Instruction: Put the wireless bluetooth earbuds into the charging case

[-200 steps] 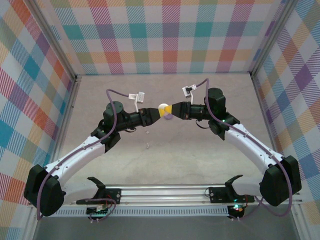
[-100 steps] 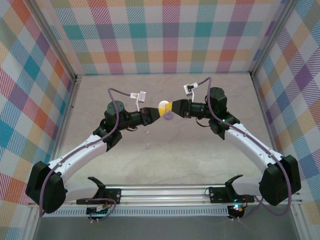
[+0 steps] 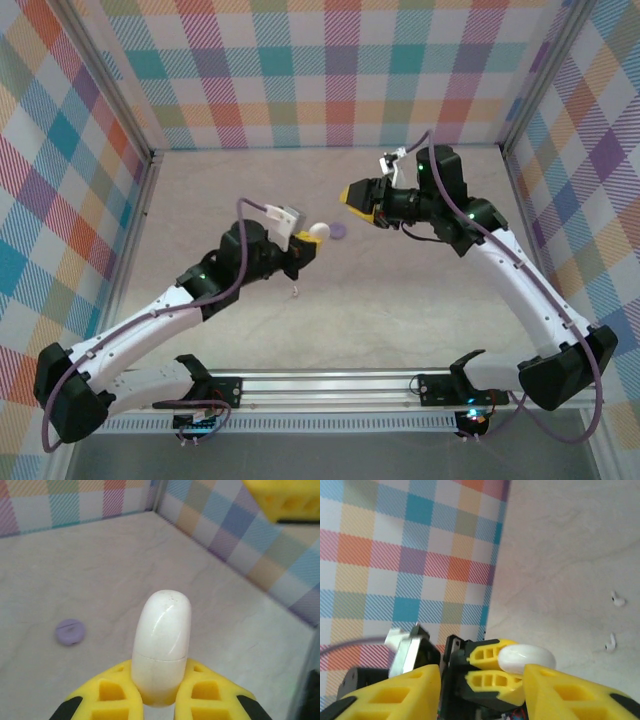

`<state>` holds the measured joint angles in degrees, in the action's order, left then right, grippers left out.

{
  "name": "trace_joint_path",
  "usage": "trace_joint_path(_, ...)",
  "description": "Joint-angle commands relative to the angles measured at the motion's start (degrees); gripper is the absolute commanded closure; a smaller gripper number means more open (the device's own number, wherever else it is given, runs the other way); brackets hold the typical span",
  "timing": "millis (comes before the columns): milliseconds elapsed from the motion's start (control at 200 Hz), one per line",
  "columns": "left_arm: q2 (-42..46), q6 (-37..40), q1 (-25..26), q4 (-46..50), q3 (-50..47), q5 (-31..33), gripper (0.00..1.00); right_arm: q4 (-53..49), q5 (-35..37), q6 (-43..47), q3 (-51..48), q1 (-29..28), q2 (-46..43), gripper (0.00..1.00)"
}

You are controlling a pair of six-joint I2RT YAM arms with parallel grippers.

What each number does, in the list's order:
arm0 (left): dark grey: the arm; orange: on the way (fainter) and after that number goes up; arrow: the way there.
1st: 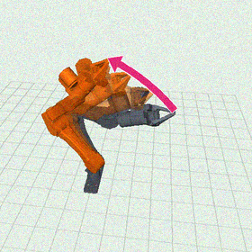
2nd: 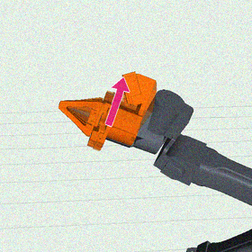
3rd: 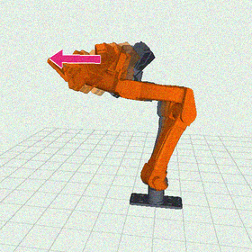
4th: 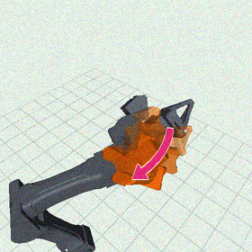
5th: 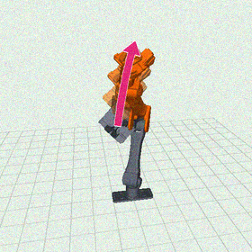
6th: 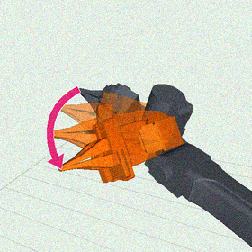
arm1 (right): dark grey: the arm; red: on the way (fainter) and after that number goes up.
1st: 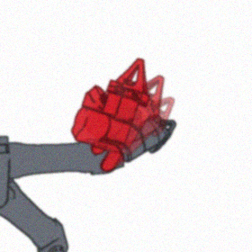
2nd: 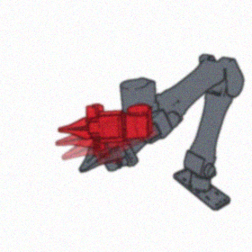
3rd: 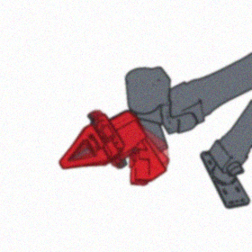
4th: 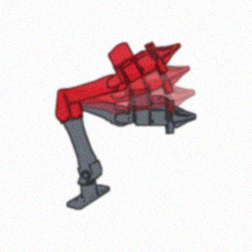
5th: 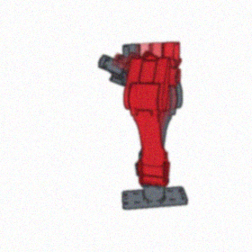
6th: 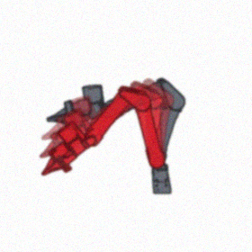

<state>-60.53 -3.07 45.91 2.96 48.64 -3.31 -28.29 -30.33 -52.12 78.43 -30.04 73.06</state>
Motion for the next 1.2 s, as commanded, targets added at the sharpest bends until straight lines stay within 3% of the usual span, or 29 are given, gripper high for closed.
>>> trace_joint_path(0,0.0,16.4,4.9,-2.0,0.3,17.8,1.00,-7.1,3.2,-7.8,-2.6,-2.7,1.3,0.56)
trace_joint_path(85,-1.7,22.1,8.1,-6.0,-0.2,22.1,1.00,-4.9,4.3,-12.0,-5.0,-3.4,1.6,0.56)
trace_joint_path(240,-5.3,29.5,11.4,-9.9,-0.1,24.4,1.00,-7.1,5.3,-12.7,-2.2,-4.1,5.1,0.54)
trace_joint_path(690,-13.8,40.7,17.3,-15.9,2.0,34.7,1.00,-4.0,3.6,-18.3,-2.0,-4.6,10.4,0.55)
trace_joint_path(875,-17.9,42.9,18.0,-16.7,4.1,39.6,1.00,-2.7,1.8,-19.0,-2.6,-4.6,11.6,0.70)
trace_joint_path(1065,-17.9,43.0,18.7,-15.1,4.0,38.1,0.95,0.9,0.6,-19.4,-3.3,-4.6,12.4,0.95)
trace_joint_path(1135,-16.9,42.0,18.7,-13.6,3.8,37.1,0.87,1.7,0.1,-18.5,-3.0,-4.4,12.8,1.00)
trace_joint_path(1195,-15.8,40.8,18.7,-12.5,3.6,36.4,0.71,2.2,-0.2,-17.6,-2.9,-4.1,12.9,1.00)
